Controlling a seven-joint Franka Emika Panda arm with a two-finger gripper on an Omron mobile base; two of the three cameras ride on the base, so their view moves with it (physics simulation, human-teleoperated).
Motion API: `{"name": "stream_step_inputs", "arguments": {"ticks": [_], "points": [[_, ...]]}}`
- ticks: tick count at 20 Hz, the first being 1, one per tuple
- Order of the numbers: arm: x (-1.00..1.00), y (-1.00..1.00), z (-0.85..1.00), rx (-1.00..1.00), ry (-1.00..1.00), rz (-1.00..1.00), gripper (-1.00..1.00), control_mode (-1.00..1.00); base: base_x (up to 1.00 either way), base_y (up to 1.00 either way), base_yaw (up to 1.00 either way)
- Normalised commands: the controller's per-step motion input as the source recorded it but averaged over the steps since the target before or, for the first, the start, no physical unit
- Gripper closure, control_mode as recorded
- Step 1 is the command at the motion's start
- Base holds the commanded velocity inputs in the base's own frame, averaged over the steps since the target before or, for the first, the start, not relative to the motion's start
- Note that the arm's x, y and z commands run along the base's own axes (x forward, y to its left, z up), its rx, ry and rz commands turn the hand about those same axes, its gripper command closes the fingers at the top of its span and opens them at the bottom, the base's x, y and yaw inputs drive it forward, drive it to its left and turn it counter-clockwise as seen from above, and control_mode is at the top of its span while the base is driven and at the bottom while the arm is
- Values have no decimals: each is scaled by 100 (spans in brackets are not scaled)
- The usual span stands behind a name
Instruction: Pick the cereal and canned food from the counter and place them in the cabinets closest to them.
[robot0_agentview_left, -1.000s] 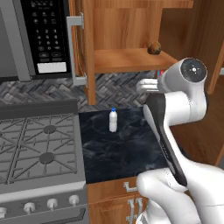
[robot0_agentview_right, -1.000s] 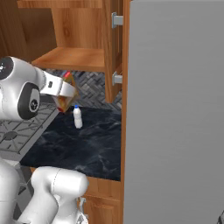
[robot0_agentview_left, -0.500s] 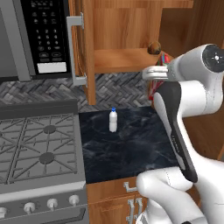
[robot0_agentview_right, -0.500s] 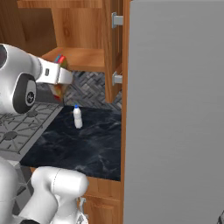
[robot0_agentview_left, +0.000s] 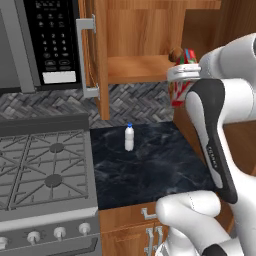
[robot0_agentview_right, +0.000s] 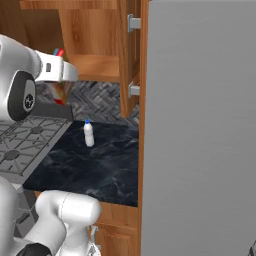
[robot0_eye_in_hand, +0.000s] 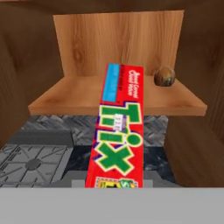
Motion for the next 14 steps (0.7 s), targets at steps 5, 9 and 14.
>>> {"name": "stream_step_inputs", "arguments": {"ticks": [5, 9, 14], "points": [[-2, 8, -1, -7, -1, 2, 100, -100, 0, 0, 0], [0, 5, 15, -1, -3, 0, 100, -100, 0, 0, 0], [-1, 1, 31, 0, -6, 0, 100, -100, 0, 0, 0]]}}
